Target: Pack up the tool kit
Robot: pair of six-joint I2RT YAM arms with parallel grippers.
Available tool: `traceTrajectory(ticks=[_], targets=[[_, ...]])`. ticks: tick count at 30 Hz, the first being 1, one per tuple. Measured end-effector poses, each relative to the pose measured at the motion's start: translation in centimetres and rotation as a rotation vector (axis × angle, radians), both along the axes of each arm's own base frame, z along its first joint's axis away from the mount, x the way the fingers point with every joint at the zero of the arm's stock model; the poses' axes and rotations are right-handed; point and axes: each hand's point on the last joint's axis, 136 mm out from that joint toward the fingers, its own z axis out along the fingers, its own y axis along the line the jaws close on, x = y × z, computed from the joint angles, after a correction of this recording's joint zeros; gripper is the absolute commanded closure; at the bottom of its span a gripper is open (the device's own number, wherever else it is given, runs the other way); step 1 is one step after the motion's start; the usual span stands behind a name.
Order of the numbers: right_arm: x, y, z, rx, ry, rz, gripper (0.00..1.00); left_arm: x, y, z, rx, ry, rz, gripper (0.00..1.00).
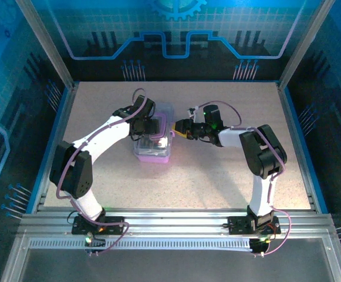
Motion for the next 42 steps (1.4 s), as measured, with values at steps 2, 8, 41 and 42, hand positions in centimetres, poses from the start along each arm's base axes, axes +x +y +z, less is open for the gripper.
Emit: traceTrajectory(ticks=[2, 8, 41, 42], targets=[[0.00, -0.01, -0.13, -0.001, 0.003, 0.000, 0.48, 0.00, -0.01, 0.00, 0.000, 0.000, 0.000, 0.33], [0.11, -0.20, -0.55, -0.001, 0.010, -0.001, 0.46, -0.03, -0.06, 0.00, -0.003, 0.001, -0.002, 0.33], [0.07, -0.32, -0.78, 0.018, 0.002, 0.015, 0.53, 0.01, -0.13, 0.18, -0.008, -0.004, -0.003, 0.33], [0.07, -0.37, -0.82, 0.018, 0.002, 0.014, 0.53, 0.01, -0.13, 0.18, -0.008, -0.004, -0.003, 0.33]])
